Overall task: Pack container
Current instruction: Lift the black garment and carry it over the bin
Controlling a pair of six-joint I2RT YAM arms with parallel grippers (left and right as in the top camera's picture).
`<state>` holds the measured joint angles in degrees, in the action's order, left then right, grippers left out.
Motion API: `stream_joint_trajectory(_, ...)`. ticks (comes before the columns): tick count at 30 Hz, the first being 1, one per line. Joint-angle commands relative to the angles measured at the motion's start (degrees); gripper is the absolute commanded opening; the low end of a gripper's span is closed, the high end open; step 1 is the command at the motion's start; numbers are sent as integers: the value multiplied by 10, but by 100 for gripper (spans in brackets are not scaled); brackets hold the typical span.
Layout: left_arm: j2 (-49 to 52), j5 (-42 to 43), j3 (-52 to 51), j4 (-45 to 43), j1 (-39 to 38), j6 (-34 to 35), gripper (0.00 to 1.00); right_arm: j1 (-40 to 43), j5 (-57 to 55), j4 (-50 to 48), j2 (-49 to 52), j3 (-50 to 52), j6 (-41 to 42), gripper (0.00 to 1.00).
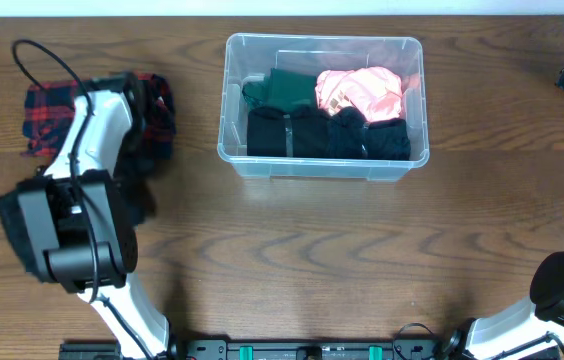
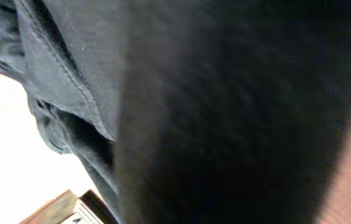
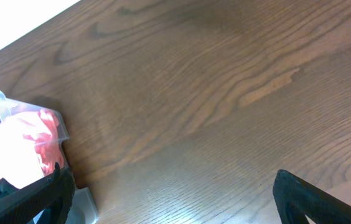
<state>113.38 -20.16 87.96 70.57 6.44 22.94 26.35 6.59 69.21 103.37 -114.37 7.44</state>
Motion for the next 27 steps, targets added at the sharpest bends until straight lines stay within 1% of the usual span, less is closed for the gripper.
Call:
stream_joint_trajectory(1,-68,67,75,33,0,-31,6,3,-2,0,0,-2,8,99)
stream_joint_trajectory(5,-118,122,144,98,0,-67,6,3,-2,0,0,-2,9,99)
stream_joint_trajectory(8,-159,140,181,144,0,-82,6,3,-2,0,0,-2,9,99)
stream_joint_trajectory(11,-209,154,199,166,0,-86,6,3,-2,0,0,-2,9,99)
stream_joint_trajectory(16,-291,193,229,156,0,-92,6,3,-2,0,0,-2,8,99)
stream_joint_trajectory(22,-336,231,296,108,0,-92,6,3,-2,0,0,-2,8,99)
stream_joint_trajectory(25,-339,277,332,77,0,-92,6,3,-2,0,0,-2,9,99)
stream_joint_trajectory(27,-337,329,347,54,-1,-91,6,3,-2,0,0,-2,8,99)
